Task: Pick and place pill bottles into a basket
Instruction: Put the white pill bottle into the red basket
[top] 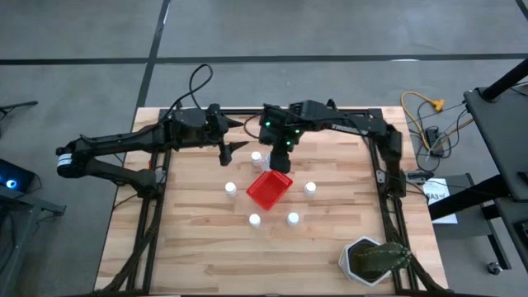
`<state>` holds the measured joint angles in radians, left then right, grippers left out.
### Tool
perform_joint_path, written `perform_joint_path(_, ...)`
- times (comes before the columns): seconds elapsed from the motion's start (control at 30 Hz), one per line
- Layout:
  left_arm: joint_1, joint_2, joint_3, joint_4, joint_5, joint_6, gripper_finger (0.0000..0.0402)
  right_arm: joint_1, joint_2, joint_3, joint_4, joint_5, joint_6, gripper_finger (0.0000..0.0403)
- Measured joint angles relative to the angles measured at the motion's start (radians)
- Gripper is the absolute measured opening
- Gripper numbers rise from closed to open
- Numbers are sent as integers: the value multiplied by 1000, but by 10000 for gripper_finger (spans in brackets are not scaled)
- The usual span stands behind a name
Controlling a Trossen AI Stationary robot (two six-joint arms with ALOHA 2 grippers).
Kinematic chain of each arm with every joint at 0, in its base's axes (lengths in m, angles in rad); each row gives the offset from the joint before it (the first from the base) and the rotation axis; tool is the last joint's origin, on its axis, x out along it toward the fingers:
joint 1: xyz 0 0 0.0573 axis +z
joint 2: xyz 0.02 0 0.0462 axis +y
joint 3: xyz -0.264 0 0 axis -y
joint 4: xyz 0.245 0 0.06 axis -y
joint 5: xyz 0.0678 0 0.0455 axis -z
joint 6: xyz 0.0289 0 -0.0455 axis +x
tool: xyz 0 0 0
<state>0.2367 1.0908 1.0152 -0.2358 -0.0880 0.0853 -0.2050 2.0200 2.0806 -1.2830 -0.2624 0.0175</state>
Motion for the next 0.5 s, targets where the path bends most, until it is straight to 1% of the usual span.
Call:
perform_joint_path(0.13,0,0,-1,-1,-8,1,279,6,100,125,-108,11,-43,147)
perform_joint_path(0.27,0,0,-1,-11,-38,1,279,11,182,219,-178,55,-67,147)
perform_joint_path(0.37,0,0,-1,-21,-49,4,279,15,218,246,-185,58,-66,147)
perform_joint_path(0.5,0,0,-1,-37,-53,7,279,22,225,235,-195,57,-62,147)
